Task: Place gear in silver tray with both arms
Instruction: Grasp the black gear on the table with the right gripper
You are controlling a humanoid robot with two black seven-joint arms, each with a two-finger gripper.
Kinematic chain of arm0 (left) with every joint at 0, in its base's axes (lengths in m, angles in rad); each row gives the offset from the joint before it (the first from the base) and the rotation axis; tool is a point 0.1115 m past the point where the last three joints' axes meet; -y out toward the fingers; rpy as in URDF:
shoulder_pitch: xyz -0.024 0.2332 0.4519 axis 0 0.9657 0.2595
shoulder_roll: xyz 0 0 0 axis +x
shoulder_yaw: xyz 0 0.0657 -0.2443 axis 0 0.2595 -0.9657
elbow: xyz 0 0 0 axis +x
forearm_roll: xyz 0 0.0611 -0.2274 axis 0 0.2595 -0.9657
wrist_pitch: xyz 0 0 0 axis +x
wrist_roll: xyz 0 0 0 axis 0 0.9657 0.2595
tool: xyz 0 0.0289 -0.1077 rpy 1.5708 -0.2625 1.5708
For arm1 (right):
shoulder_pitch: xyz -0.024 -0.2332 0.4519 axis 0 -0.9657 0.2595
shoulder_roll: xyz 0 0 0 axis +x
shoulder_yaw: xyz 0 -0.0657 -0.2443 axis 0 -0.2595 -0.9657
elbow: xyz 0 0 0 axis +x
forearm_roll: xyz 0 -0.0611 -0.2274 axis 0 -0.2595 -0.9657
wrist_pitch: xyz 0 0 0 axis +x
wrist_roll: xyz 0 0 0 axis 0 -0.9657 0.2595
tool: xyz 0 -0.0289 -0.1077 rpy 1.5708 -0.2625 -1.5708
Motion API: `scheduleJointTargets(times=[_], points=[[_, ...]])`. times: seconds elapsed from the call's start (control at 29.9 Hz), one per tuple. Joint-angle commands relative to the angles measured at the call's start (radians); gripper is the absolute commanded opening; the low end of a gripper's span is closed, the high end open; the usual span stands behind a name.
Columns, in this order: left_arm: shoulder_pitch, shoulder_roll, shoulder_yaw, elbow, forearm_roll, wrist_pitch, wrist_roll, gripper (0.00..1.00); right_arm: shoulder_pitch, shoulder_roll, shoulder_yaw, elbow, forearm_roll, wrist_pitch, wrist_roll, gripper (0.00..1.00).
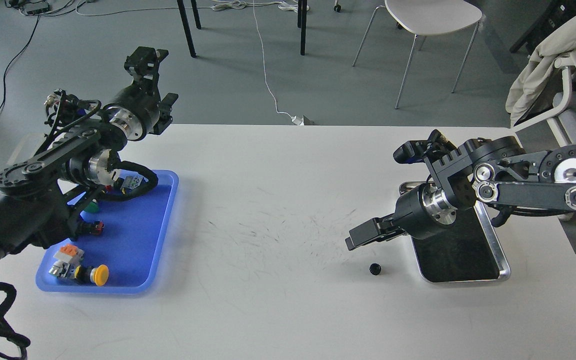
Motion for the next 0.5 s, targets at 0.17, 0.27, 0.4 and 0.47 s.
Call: scheduleJointTargets(times=[0.17,0.27,0.4,0.47], points=[[0.012,0.007,0.0,-0.005,0.0,0.001,-0.005,0.97,-0.021,0.095,-0.057,-0.097,0.001,0.0,0.005,0.97],[0.012,0.007,0.0,-0.005,0.002,0.001,-0.005,0.97,-0.026,0.121,-0.061,-0.108,0.0,0.0,0.005,0.96],[0.012,0.007,-0.002,-0.005,0.0,0.001,-0.005,0.97,-0.027,0.161,-0.091,-0.14,0.001,0.0,0.008,0.95],[0.012,0.007,-0.002,-0.005,0.0,0.001,-0.005,0.97,-0.032,0.168,-0.096,-0.141,0.0,0.0,0.008,0.95]])
